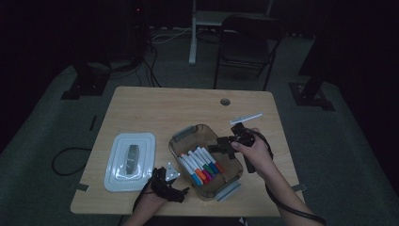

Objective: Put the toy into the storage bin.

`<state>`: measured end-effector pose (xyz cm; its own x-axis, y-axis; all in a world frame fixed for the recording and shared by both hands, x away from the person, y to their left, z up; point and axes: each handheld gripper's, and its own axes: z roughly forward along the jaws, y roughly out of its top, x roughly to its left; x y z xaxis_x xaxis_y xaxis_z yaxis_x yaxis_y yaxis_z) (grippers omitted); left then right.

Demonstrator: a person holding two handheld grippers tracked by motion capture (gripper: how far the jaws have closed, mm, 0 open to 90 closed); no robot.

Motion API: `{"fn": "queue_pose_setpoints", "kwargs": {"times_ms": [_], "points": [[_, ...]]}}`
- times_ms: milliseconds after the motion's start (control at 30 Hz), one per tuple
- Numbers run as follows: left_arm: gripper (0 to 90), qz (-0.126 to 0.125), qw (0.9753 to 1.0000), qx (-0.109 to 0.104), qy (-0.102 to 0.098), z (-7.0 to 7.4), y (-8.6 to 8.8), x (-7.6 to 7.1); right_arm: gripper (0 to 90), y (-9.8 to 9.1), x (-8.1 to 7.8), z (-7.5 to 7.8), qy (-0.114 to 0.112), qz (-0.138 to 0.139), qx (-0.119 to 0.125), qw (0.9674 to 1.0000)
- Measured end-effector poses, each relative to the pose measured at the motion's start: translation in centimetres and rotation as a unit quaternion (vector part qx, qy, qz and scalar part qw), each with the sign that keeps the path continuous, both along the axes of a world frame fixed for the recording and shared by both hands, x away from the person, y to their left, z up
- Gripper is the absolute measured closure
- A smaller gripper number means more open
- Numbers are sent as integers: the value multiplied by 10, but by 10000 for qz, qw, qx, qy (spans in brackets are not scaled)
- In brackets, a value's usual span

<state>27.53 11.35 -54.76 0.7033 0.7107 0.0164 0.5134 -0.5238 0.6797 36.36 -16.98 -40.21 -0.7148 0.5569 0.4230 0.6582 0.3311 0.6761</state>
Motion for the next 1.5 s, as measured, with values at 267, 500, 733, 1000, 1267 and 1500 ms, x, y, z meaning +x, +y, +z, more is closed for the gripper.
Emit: {"fn": "queue_pose_setpoints", "kwargs": {"times_ms": [267, 500, 733, 1000, 1267, 1500], "points": [[4, 1, 10000, 0, -4, 0, 0, 0, 320, -33, 3, -10, -238, -444, -64, 9987], [4, 2, 10000, 0, -4, 0, 0, 0, 337, -62, 5, -25, -110, -858, -18, 9963], [5, 0, 10000, 4, -4, 0, 0, 0, 339, -85, 7, -47, -1, -1248, -122, 9921], [4, -1, 10000, 4, -3, 0, 0, 0, 328, -95, 7, -80, -85, -1663, -473, 9849], [4, -1, 10000, 2, -5, 0, 0, 0, 324, -93, 5, -108, -300, -2000, -768, 9763], [4, -1, 10000, 0, -7, 0, 0, 0, 315, -84, -3, -129, -791, -2299, -1260, 9618]]}}
